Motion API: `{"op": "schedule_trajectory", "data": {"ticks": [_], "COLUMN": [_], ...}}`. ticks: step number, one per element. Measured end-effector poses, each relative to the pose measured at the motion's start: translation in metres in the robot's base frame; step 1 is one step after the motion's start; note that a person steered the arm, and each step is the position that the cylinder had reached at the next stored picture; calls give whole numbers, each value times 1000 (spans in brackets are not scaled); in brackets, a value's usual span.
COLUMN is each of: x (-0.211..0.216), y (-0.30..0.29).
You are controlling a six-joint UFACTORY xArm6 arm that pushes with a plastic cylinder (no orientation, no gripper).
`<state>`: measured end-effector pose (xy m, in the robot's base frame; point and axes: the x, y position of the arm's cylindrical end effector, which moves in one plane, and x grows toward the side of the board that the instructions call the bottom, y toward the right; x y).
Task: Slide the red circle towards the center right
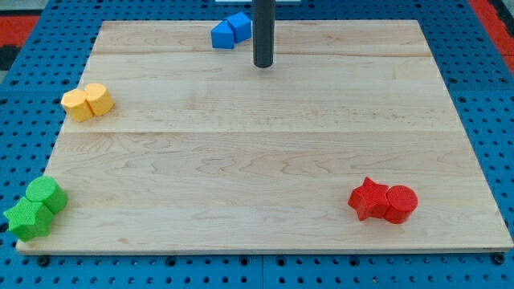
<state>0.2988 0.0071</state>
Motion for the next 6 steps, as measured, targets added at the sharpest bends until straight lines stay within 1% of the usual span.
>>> {"op": "schedule_trajectory", "data": {"ticks": [5, 6], "x": [-1, 5], "y": [-8, -1]}}
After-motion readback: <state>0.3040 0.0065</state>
